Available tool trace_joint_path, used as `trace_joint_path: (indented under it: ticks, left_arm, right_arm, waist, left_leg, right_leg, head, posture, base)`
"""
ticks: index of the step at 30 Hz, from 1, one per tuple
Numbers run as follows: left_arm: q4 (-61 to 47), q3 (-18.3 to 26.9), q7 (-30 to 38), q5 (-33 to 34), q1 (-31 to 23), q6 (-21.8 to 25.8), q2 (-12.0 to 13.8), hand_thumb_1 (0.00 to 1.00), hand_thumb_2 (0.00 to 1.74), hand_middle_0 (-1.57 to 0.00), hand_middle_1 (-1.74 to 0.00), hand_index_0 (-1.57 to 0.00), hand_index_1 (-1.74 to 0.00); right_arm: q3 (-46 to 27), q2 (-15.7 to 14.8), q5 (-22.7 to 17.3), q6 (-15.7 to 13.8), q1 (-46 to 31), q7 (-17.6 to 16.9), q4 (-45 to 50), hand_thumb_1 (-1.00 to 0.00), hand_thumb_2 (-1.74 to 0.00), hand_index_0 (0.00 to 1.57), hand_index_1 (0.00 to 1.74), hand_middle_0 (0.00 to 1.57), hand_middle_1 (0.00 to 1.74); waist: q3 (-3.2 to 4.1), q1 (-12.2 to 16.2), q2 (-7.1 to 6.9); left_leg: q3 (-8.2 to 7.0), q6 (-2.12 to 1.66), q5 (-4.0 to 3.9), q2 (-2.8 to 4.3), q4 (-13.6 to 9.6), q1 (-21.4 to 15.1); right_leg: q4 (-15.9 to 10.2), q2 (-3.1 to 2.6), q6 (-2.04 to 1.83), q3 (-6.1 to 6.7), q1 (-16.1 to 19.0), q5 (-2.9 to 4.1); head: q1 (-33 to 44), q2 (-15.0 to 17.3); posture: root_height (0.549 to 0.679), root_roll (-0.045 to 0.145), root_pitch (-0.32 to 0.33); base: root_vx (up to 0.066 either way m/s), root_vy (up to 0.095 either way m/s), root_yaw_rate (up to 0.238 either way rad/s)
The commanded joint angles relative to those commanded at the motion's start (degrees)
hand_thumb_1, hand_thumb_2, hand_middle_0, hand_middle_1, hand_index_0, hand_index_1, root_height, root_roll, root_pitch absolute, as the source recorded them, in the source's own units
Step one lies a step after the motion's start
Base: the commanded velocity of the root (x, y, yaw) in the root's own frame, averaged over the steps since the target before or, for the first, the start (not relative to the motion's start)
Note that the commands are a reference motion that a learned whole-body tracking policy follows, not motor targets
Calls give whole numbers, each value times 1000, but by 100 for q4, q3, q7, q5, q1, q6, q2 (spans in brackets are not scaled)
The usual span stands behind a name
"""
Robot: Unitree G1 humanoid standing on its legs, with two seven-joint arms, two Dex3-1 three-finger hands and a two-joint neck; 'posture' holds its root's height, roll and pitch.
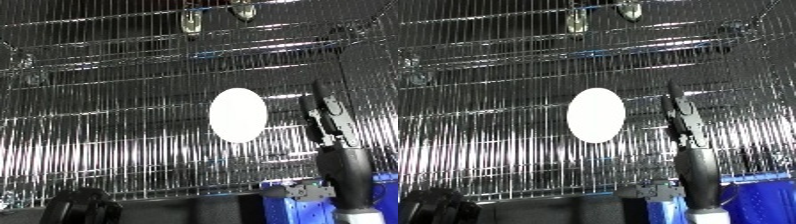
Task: Pick up the object and place it into the box
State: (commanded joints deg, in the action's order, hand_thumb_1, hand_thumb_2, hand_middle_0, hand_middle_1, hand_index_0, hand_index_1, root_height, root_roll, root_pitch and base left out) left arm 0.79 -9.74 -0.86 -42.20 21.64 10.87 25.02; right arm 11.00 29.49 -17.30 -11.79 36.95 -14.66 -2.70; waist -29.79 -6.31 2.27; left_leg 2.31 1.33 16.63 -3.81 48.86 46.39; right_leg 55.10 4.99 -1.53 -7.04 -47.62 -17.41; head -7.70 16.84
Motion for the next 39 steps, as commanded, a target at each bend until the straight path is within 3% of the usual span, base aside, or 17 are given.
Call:
trace_joint_path:
  ticks: [13,21,35,39]
  left_arm:
    - [-116,21,-3,-33,164,-38,7,1000,1740,-1570,-1740,-1570,-1740]
    - [-152,-17,29,-103,263,-85,-6,1000,1740,-1570,-1740,-1570,-1740]
    - [-142,-83,37,-129,320,-51,-62,1000,1740,-1570,-1740,-1570,-1740]
    - [-153,-76,26,-176,286,-30,-53,1000,1740,-1570,-1740,-1570,-1740]
  right_arm:
    - [113,57,0,200,653,87,-151,0,0,0,0,0,0]
    - [315,50,-22,329,1090,238,-376,0,0,0,0,0,0]
    - [565,-11,-176,390,1641,342,-855,0,0,0,0,0,0]
    - [552,35,-248,370,1673,336,-930,-200,-348,314,348,314,348]
  waist:
    - [0,-144,70]
    - [0,-237,130]
    - [0,-344,221]
    - [0,-339,248]
  left_leg:
    - [11,56,91,-72,254,405]
    - [35,74,91,-120,365,712]
    - [54,87,84,-195,445,898]
    - [53,89,74,-206,452,966]
  right_leg:
    - [226,3,2,-15,-421,0]
    - [336,-10,29,-4,-699,-9]
    - [413,9,68,-24,-868,-21]
    - [429,-1,79,-9,-935,-25]
  head:
    - [-439,-515]
    - [-669,-479]
    - [-973,-564]
    - [-1016,-533]
  posture:
    - [598,27,275]
    - [592,25,303]
    - [589,24,318]
    - [588,25,326]
  base:
    - [20,17,35]
    - [22,19,38]
    - [23,13,21]
    - [6,17,-5]
